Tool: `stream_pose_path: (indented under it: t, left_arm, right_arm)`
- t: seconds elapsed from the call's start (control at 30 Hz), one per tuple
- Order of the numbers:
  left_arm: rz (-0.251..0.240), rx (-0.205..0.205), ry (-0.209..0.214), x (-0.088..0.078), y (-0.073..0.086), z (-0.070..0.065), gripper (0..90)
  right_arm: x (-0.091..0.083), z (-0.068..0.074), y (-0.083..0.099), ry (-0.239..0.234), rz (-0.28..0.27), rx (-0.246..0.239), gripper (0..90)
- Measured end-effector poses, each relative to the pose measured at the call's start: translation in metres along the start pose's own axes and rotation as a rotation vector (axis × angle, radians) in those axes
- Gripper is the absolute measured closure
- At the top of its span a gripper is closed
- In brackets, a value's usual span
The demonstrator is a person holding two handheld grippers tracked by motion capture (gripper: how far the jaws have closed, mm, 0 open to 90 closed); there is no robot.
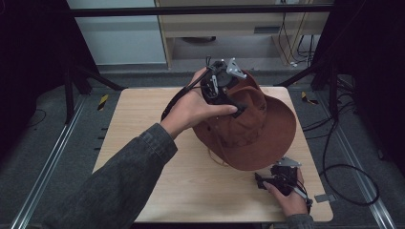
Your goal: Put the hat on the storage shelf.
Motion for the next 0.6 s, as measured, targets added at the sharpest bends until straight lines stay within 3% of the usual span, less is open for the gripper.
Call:
stream_pose_path:
  t: [0.6]
  left_arm:
    - [-0.041,0.030,0.018,-0.007,0.015,-0.009,4.7]
  right_arm:
    - [0.000,0.000,0.000,-0.004,0.000,0.000,0.6]
Point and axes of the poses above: each handheld gripper's, and its own axes: x roughly forward along the jaws, y roughly out of its underside, z roughly to its left, the point moved 2 cm from there along x, roughly forward along the jaws, and after that the axes turned 1 degree about -y, right-handed, at the moved point
